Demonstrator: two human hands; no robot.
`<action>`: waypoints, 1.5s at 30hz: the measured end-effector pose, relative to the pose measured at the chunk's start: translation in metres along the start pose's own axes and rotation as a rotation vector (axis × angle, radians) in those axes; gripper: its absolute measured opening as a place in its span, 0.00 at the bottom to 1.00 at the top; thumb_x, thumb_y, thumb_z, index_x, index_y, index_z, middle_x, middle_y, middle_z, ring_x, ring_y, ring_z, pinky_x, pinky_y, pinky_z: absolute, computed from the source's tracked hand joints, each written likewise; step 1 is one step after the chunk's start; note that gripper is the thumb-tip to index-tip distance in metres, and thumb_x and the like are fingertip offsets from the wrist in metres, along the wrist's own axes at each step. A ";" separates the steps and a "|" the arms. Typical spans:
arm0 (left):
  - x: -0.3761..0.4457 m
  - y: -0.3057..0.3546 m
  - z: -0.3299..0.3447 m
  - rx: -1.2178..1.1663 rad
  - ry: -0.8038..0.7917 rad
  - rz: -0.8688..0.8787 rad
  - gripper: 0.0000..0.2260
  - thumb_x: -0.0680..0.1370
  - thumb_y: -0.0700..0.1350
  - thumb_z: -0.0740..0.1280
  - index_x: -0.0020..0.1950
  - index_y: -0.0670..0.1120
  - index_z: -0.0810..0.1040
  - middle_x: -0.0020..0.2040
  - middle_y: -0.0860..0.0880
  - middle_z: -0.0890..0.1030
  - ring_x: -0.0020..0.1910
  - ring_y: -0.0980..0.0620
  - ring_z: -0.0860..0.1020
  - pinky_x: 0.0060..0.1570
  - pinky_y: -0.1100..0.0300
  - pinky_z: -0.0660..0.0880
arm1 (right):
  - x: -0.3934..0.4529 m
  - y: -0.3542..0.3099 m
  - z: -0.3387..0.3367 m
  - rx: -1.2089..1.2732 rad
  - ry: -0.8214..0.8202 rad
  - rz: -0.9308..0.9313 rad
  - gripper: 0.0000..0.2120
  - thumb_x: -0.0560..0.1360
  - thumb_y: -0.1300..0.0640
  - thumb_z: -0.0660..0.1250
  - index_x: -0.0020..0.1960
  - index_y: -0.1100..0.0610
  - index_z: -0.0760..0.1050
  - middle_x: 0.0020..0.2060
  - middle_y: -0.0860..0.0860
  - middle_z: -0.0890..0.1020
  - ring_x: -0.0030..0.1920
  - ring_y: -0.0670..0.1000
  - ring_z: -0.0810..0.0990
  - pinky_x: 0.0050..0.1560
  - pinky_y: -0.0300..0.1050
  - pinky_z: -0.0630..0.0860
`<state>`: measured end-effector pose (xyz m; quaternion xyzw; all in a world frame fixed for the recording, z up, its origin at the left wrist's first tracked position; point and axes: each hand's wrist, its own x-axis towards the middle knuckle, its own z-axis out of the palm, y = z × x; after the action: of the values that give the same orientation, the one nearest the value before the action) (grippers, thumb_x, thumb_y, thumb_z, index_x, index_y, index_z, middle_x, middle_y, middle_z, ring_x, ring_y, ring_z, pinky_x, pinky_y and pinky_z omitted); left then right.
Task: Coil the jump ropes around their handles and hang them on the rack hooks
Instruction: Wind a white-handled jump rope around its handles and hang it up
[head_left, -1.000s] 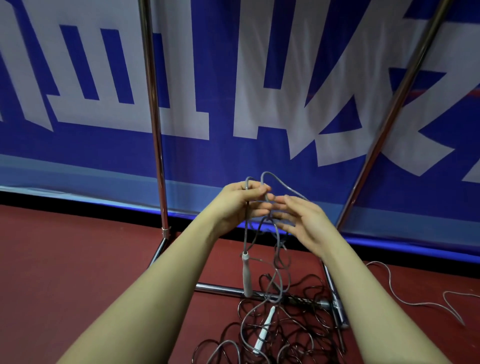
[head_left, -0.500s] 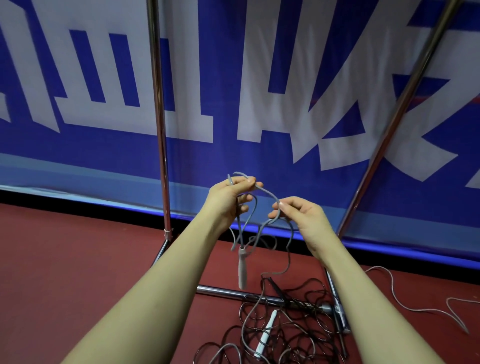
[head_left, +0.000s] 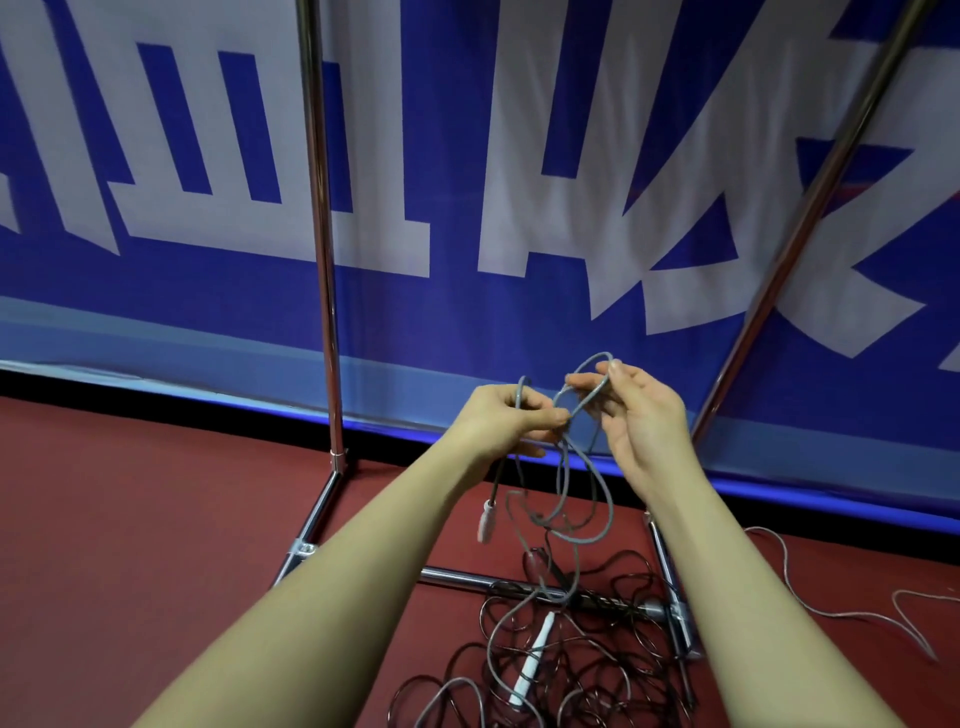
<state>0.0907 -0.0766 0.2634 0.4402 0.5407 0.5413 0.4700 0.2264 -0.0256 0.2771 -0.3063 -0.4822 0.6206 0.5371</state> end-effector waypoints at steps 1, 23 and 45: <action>0.001 -0.002 -0.001 -0.023 0.005 -0.014 0.08 0.74 0.37 0.72 0.37 0.44 0.77 0.31 0.46 0.75 0.29 0.57 0.77 0.34 0.65 0.76 | 0.000 -0.001 -0.001 -0.002 0.018 -0.015 0.09 0.82 0.61 0.57 0.45 0.61 0.73 0.32 0.53 0.84 0.38 0.49 0.84 0.45 0.39 0.78; -0.004 0.014 -0.002 0.298 -0.014 -0.240 0.17 0.81 0.53 0.62 0.60 0.42 0.80 0.26 0.48 0.75 0.19 0.54 0.68 0.21 0.66 0.66 | 0.001 -0.021 -0.010 0.705 0.067 0.055 0.10 0.83 0.60 0.53 0.46 0.60 0.68 0.33 0.55 0.82 0.41 0.54 0.86 0.43 0.55 0.83; -0.004 0.015 0.009 -0.261 -0.122 -0.098 0.05 0.78 0.37 0.66 0.47 0.39 0.81 0.37 0.45 0.83 0.35 0.52 0.83 0.37 0.63 0.80 | 0.003 -0.016 -0.013 0.557 -0.045 0.165 0.10 0.82 0.56 0.56 0.49 0.61 0.73 0.44 0.56 0.85 0.48 0.53 0.84 0.50 0.49 0.82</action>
<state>0.0997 -0.0790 0.2789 0.3807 0.4569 0.5556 0.5811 0.2430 -0.0200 0.2881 -0.1715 -0.2786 0.7774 0.5373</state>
